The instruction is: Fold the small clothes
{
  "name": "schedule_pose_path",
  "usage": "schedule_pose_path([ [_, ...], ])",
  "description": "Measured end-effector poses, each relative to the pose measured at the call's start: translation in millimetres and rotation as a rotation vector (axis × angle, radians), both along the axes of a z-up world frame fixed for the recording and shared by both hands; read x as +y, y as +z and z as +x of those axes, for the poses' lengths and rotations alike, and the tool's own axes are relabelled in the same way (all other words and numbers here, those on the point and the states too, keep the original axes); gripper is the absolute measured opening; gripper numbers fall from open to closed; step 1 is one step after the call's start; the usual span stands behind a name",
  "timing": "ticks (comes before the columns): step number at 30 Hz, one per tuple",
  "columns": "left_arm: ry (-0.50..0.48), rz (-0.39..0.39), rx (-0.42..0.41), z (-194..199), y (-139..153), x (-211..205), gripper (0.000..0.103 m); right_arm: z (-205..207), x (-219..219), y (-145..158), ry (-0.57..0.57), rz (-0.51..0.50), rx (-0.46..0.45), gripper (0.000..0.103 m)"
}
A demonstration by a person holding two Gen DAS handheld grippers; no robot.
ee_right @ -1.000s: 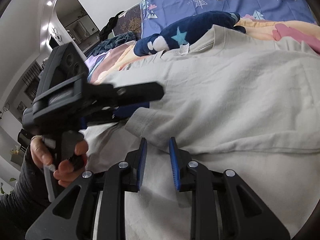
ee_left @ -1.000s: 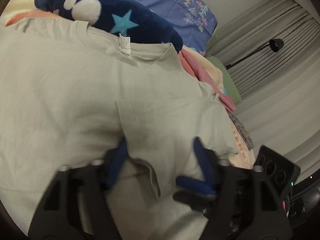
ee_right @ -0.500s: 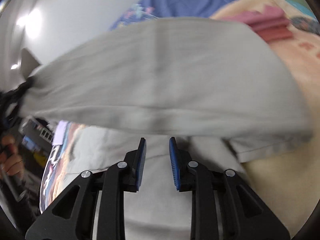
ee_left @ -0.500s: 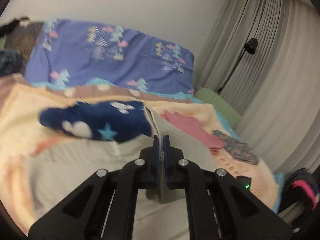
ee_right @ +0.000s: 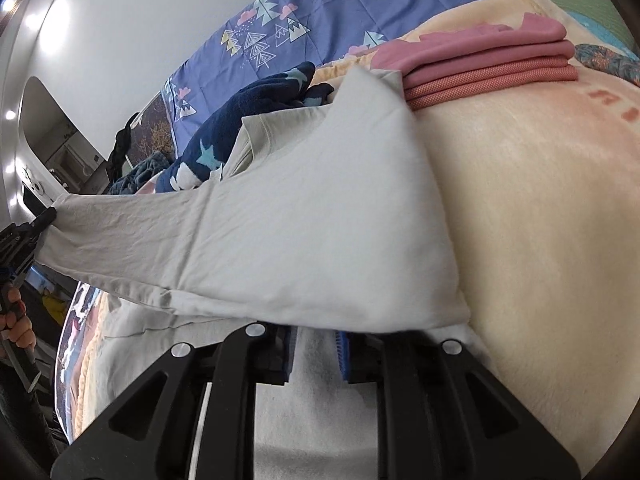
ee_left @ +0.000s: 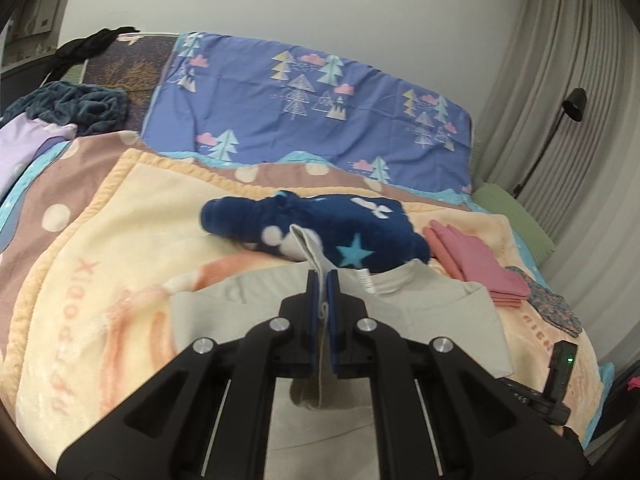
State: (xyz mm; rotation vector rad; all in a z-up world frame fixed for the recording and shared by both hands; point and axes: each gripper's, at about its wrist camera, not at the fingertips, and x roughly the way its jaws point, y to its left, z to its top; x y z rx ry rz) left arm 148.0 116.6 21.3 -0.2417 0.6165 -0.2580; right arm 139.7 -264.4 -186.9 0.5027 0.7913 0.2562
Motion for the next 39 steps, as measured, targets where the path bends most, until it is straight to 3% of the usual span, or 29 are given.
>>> schedule_pose_path([
  [3, 0.048, 0.023, 0.041, -1.7, -24.5, 18.7, 0.005, -9.6, 5.9, 3.6, 0.027, -0.041, -0.014, 0.026],
  [8, 0.163, 0.139, 0.199, 5.5, -97.3, 48.1, 0.005, -32.8, 10.5, 7.3, 0.061, -0.089, -0.04, 0.036],
  [11, 0.189, 0.179, 0.221, 0.5, -120.5, 55.7, 0.01, -42.9, 9.0, 9.5, 0.088, -0.088, -0.047, 0.042],
  [13, 0.159, 0.168, 0.196, -7.0, -118.1, 51.7, 0.025, -49.3, 7.0, 12.5, 0.112, -0.081, -0.052, 0.044],
  [15, 0.132, 0.2, 0.15, -12.7, -107.8, 40.5, 0.032, -54.8, 3.3, 18.4, 0.139, -0.049, -0.055, 0.044],
  [18, 0.088, 0.235, 0.074, -17.3, -87.9, 16.7, 0.035, -56.6, -5.9, 38.8, 0.178, 0.015, -0.094, 0.044],
  [21, 0.017, 0.235, 0.03, -18.0, -79.9, -9.7, 0.046, -40.2, -27.9, 67.2, 0.11, -0.005, -0.124, 0.044],
  [24, -0.031, 0.303, 0.162, -1.7, -123.6, -36.6, 0.052, 0.9, -58.0, 78.3, -0.007, -0.054, -0.107, 0.044],
  [25, -0.036, 0.349, 0.195, 1.6, -147.1, -45.0, 0.052, 21.7, -70.3, 73.9, -0.055, -0.06, -0.067, 0.044],
  [27, -0.022, 0.361, 0.17, -2.0, -140.1, -46.2, 0.052, 50.4, -87.2, 61.8, -0.112, -0.029, 0.007, 0.042],
  [31, -0.018, 0.359, 0.164, -4.7, -142.4, -44.4, 0.053, 94.5, -97.0, 38.2, -0.097, 0.127, 0.095, 0.042],
  [33, -0.018, 0.363, 0.164, -4.6, -143.6, -44.8, 0.053, 112.9, -87.7, 29.6, -0.061, 0.115, 0.149, 0.043],
  [34, -0.018, 0.361, 0.163, -4.2, -143.5, -44.8, 0.053, 120.3, -81.9, 22.9, -0.059, 0.102, 0.177, 0.042],
  [35, -0.019, 0.355, 0.163, -3.9, -143.5, -43.6, 0.053, 123.1, -79.5, 21.1, -0.058, 0.092, 0.182, 0.015],
  [36, -0.02, 0.351, 0.163, -2.7, -143.7, -44.0, 0.053, 120.3, -76.4, 27.8, -0.06, 0.059, 0.146, 0.004],
  [39, -0.02, 0.349, 0.163, -2.8, -142.5, -43.9, 0.053, 103.2, -80.3, 60.5, -0.114, -0.025, -0.023, 0.003],
])
